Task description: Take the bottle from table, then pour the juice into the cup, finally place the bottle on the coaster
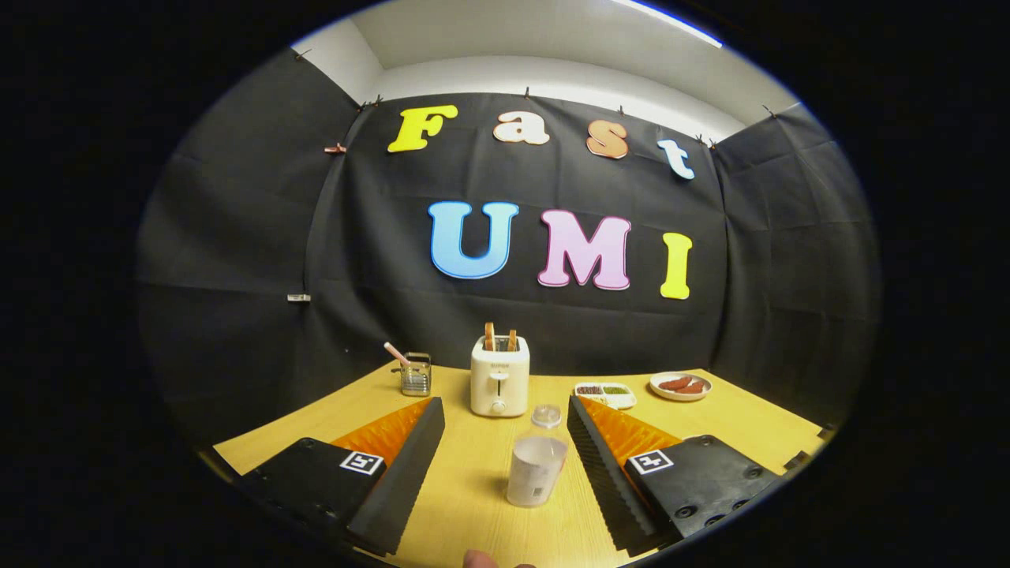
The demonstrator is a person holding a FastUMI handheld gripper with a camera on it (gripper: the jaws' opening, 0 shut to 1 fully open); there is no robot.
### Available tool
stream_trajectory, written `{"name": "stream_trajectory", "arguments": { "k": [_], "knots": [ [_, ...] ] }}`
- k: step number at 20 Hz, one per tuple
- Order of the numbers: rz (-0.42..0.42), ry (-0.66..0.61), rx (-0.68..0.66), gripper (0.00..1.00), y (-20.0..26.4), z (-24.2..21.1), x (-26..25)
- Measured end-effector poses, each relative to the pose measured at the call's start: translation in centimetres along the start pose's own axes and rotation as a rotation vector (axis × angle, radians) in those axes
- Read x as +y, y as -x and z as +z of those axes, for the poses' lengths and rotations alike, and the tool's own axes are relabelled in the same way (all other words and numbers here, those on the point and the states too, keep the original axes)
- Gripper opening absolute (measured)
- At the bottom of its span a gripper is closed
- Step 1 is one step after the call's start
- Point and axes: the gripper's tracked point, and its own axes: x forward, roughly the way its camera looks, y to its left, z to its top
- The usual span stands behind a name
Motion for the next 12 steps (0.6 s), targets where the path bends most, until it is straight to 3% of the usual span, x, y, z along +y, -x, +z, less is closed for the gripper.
{"name": "stream_trajectory", "arguments": {
  "k": [7, 12],
  "knots": [
    [-0.083, -0.023, 0.066, 0.96, -2.5, -8.6, -1.8],
    [-0.126, -0.054, 0.061, 0.96, -5.5, -11.1, -2.8]
  ]
}}
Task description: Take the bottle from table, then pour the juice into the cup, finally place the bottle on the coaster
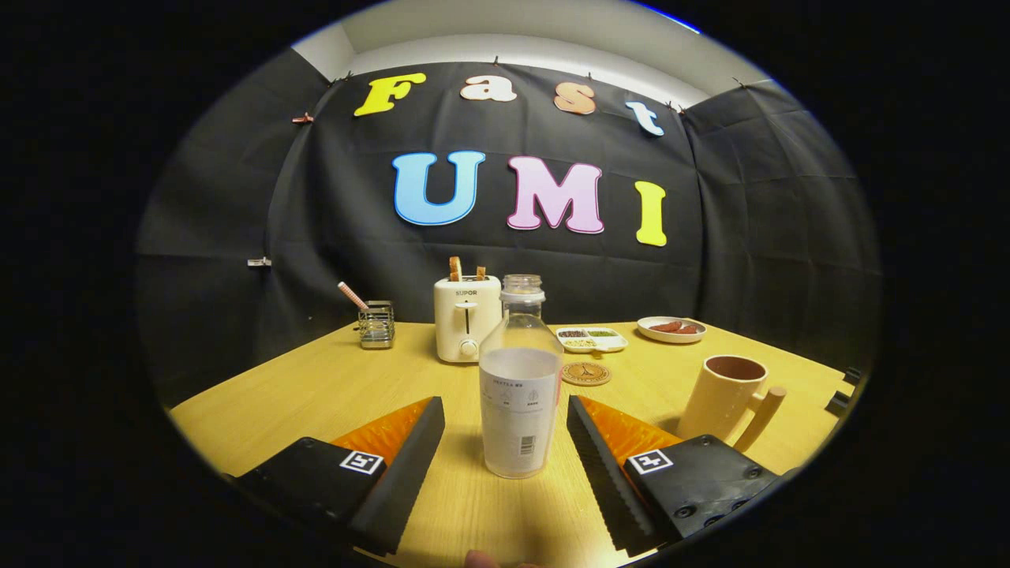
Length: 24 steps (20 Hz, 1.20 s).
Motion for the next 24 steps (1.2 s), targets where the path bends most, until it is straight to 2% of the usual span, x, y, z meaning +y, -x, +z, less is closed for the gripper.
{"name": "stream_trajectory", "arguments": {
  "k": [7, 10, 12, 13, 17, 20, 24],
  "knots": [
    [0.005, -0.018, -0.048, 0.96, -3.7, -0.1, -0.2],
    [-0.021, -0.016, -0.062, 0.96, -5.1, 0.1, -0.9],
    [-0.011, -0.028, -0.072, 0.9, -5.0, 0.3, -1.0],
    [-0.002, -0.026, -0.075, 0.77, -5.2, 0.2, -0.6],
    [0.022, -0.028, -0.081, 0.76, -5.4, 0.3, -0.4],
    [0.017, -0.048, -0.027, 0.75, -5.6, 0.2, -0.5],
    [0.004, -0.07, -0.029, 0.74, -4.3, 4.8, -0.6]
  ]
}}
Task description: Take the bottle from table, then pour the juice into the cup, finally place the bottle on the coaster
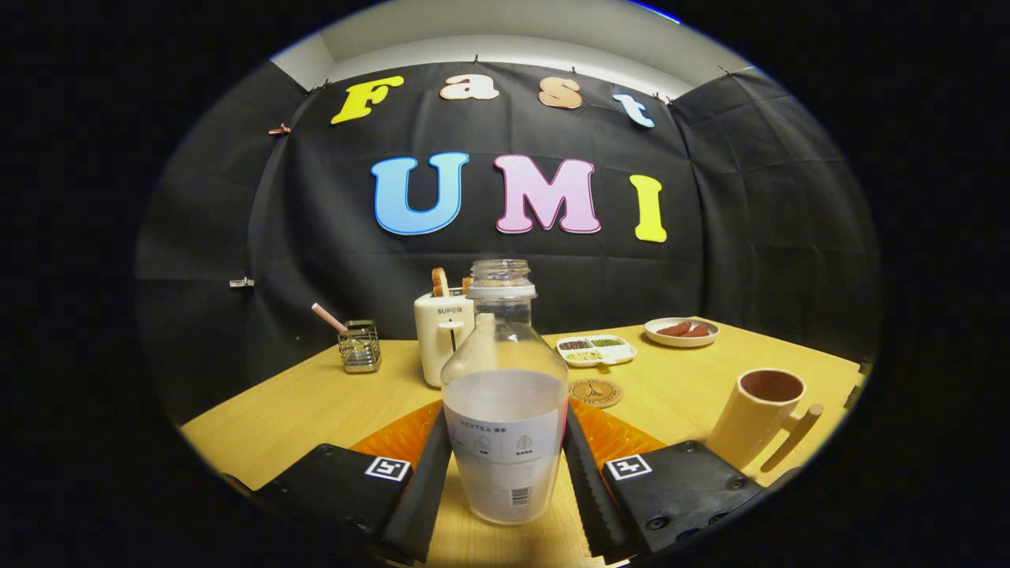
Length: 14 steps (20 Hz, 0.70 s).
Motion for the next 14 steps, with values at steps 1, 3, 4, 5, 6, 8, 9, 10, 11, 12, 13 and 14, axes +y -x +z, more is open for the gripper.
{"name": "stream_trajectory", "arguments": {
  "k": [1, 3, 4, 5, 6, 8, 9, 10, 11, 12, 13, 14],
  "knots": [
    [-0.001, -0.022, -0.006, 0.74, 0.2, 1.4, -0.1],
    [-0.007, -0.087, -0.008, 0.74, 0.6, 3.7, -0.4],
    [-0.014, -0.114, -0.009, 0.74, 1.0, 4.6, -0.7],
    [-0.02, -0.143, -0.007, 0.74, 1.2, 5.4, -1.2],
    [-0.024, -0.18, -0.003, 0.74, 1.5, 6.0, -1.6],
    [-0.036, -0.246, 0.006, 0.74, 2.2, 6.8, -2.6],
    [-0.045, -0.274, 0.013, 0.74, 2.4, 7.1, -3.5],
    [-0.051, -0.303, 0.023, 0.74, 2.7, 7.4, -4.1],
    [-0.057, -0.336, 0.035, 0.74, 3.0, 7.5, -4.7],
    [-0.059, -0.368, 0.052, 0.74, 3.1, 7.5, -5.3],
    [-0.059, -0.403, 0.068, 0.74, 3.3, 7.2, -5.8],
    [-0.057, -0.443, 0.085, 0.74, 3.2, 6.9, -6.2]
  ]
}}
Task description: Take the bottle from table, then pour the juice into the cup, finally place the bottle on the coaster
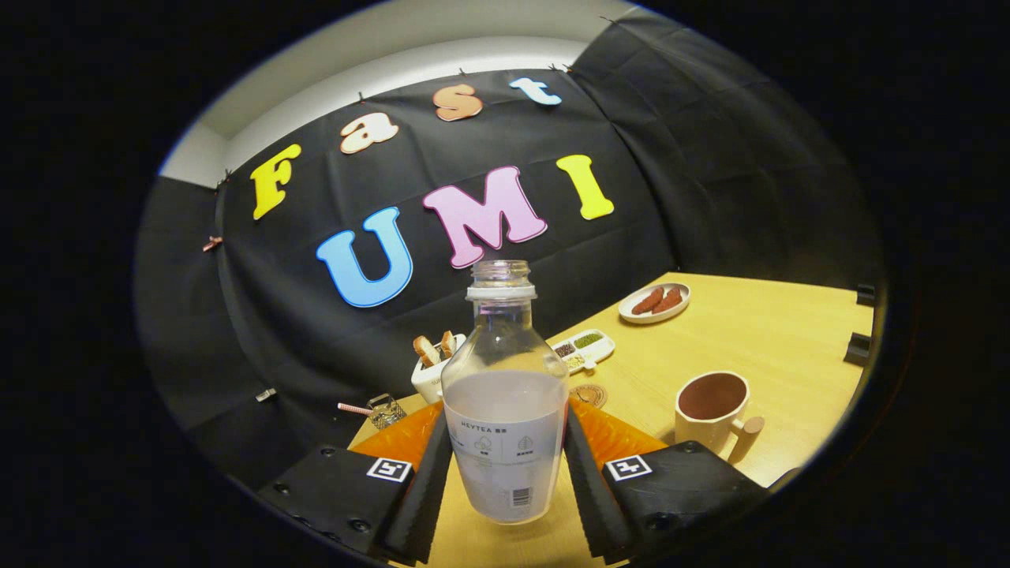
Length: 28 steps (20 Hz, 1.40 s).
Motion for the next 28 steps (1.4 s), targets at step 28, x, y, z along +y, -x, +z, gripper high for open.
{"name": "stream_trajectory", "arguments": {
  "k": [28],
  "knots": [
    [-0.093, -0.902, 0.155, 0.74, -3.1, -3.5, -7.1]
  ]
}}
